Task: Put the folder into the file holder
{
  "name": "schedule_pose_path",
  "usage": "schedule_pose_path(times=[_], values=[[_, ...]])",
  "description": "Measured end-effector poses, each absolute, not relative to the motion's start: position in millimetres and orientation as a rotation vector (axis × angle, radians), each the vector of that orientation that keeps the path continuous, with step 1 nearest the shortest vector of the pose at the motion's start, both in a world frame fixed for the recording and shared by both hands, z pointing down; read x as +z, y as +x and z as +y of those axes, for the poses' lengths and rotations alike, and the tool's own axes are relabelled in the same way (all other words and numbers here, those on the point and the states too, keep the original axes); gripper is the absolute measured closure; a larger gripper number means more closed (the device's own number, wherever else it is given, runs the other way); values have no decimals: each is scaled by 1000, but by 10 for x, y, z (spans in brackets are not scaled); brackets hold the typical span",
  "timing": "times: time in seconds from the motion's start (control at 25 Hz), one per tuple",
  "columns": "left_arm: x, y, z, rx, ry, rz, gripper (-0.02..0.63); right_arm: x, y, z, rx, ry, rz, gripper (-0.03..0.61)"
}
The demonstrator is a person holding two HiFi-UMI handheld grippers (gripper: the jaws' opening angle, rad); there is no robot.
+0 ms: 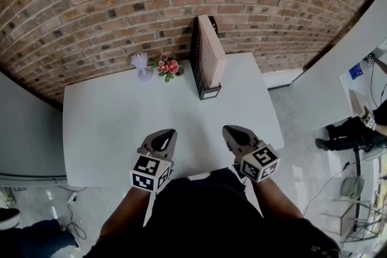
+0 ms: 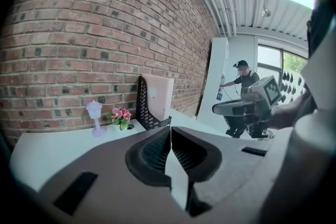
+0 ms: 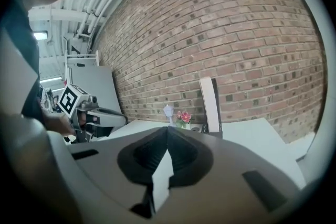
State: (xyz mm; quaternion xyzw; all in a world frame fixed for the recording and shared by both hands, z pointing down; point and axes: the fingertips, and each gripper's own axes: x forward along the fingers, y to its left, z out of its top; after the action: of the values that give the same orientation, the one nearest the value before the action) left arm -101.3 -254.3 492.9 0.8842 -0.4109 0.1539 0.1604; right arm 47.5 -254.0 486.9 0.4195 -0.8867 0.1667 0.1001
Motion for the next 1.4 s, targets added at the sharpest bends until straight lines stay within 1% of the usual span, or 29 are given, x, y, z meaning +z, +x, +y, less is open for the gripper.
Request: schedule_pose_path(times=[0.4,1.4], values=[[4933,-1078,-2546,417,2498,-1194,609,4977,339,-2496,531,1141,-2628,575],[4922,-1134,-2623,410,2496,-1198,609,4981,277,-2584,511,1154,-2630,575]])
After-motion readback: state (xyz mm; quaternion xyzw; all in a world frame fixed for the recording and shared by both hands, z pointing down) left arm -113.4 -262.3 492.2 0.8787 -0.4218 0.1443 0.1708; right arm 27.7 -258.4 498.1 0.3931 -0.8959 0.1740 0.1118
